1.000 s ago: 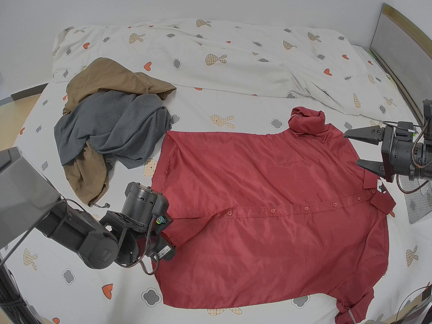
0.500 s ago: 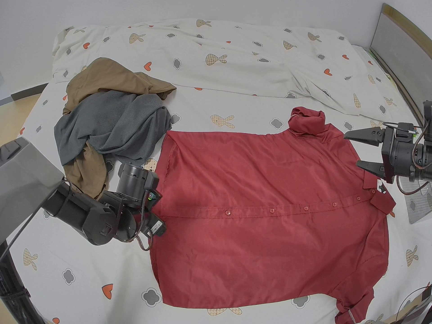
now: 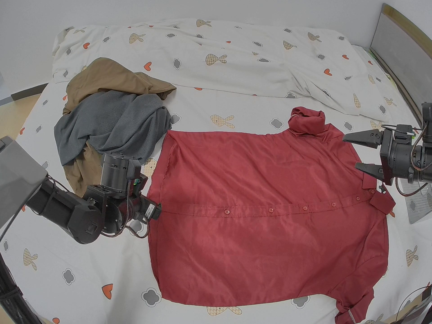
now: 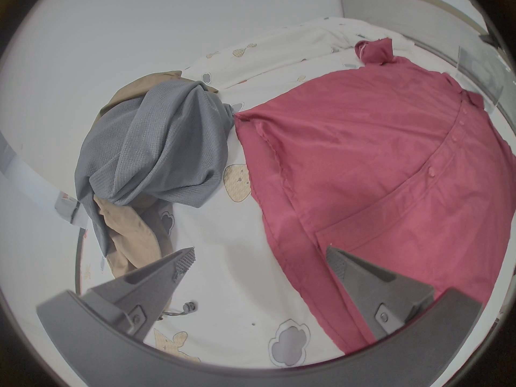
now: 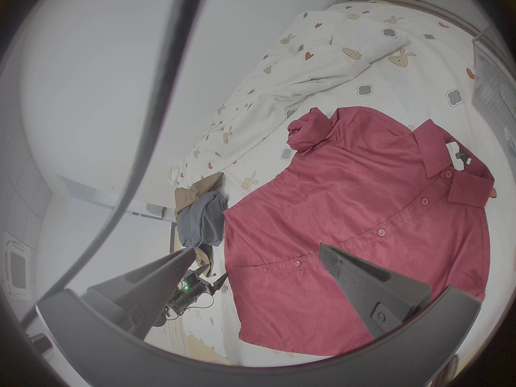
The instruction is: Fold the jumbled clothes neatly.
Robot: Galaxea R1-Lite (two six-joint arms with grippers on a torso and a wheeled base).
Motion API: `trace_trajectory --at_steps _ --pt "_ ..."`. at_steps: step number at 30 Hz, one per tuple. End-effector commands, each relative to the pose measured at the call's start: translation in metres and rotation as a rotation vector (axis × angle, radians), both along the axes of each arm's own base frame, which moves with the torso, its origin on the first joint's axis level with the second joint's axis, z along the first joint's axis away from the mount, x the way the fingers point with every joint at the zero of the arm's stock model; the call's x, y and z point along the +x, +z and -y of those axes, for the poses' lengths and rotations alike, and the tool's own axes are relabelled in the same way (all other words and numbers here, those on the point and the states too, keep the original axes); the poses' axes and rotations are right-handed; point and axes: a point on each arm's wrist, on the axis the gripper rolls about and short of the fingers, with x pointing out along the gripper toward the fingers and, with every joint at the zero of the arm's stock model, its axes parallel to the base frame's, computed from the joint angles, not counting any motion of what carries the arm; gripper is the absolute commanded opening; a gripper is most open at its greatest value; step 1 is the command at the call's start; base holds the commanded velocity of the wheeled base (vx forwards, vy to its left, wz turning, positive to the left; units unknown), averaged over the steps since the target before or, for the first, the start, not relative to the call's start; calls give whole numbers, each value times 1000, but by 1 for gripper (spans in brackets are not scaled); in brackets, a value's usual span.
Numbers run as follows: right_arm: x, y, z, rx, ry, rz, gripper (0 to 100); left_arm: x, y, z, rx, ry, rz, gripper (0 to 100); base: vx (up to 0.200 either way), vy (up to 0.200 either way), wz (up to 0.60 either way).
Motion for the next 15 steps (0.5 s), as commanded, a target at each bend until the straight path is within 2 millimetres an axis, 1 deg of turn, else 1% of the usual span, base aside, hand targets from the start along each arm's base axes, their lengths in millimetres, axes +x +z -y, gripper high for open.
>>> trace_trajectory --at_steps 1,4,6,7,8,10,11,12,14,15 --pt "1 -2 -1 0 2 -7 100 -6 10 -11 -19 19 17 100 0 0 0" --pt "1 -2 -1 0 2 -7 100 -7 7 -13 -23 27 8 100 0 0 0" --pt "1 -2 -1 -1 2 -8 100 -7 6 -5 -62 3 3 100 0 0 0" --pt "1 -3 -1 -1 4 -10 100 -7 3 3 -79 -21 -9 100 0 0 0" --pt "1 -3 -1 -1 4 -10 100 -7 2 4 -81 -25 -11 100 0 0 0" --pt "1 -3 -1 -1 5 -11 100 4 -17 18 -79 -45 -48 100 0 0 0" --pt "1 -3 -1 -1 5 -11 100 4 -17 18 -79 -45 -46 100 0 0 0" --pt "1 -4 -1 -1 5 -15 100 11 -28 26 -75 -52 -65 100 0 0 0" --pt "1 -4 -1 -1 4 -15 100 16 -35 32 -74 -57 -73 100 0 0 0" --pt "1 -4 -1 -1 4 -15 100 16 -35 32 -74 -57 -73 0 0 0 0"
